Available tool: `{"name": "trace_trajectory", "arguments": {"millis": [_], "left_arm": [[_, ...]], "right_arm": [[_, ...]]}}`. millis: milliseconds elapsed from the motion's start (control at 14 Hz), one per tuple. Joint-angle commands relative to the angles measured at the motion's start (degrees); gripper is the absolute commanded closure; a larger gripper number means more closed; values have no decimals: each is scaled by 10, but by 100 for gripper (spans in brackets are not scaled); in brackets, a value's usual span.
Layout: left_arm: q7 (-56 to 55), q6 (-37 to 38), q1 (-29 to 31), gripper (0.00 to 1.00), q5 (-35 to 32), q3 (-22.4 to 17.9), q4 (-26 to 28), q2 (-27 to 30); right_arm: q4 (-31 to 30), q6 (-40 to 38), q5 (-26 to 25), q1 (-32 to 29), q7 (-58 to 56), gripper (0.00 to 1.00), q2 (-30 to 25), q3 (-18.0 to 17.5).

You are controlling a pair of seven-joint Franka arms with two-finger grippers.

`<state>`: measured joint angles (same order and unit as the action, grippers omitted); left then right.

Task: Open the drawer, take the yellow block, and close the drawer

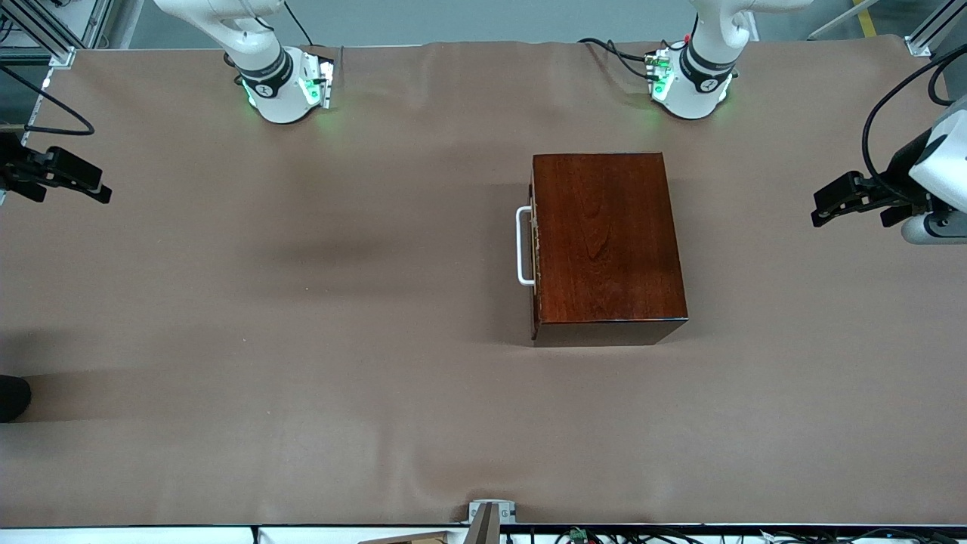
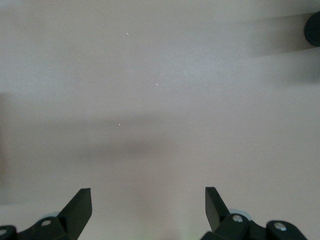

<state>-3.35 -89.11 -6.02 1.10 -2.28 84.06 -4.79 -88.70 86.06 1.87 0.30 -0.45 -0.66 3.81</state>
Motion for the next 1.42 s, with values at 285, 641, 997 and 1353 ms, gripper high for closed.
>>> {"name": "trace_trajectory", "arguments": {"millis": [285, 641, 997, 1353], "left_arm": [[1, -12, 0, 0, 2, -1, 6, 7], [1, -19, -6, 0, -7, 2, 2, 5], [-3, -25, -14, 0, -4, 5, 1, -5], [-61, -25, -20, 0, 37, 95, -6, -17]], "right_arm": [[16, -1, 3, -6, 7, 0, 3, -7], [16, 37, 3, -16, 6, 0, 11, -6], [16, 79, 4, -15, 7, 0, 27, -7], [16, 77, 3, -15, 7, 0, 27, -6]]}}
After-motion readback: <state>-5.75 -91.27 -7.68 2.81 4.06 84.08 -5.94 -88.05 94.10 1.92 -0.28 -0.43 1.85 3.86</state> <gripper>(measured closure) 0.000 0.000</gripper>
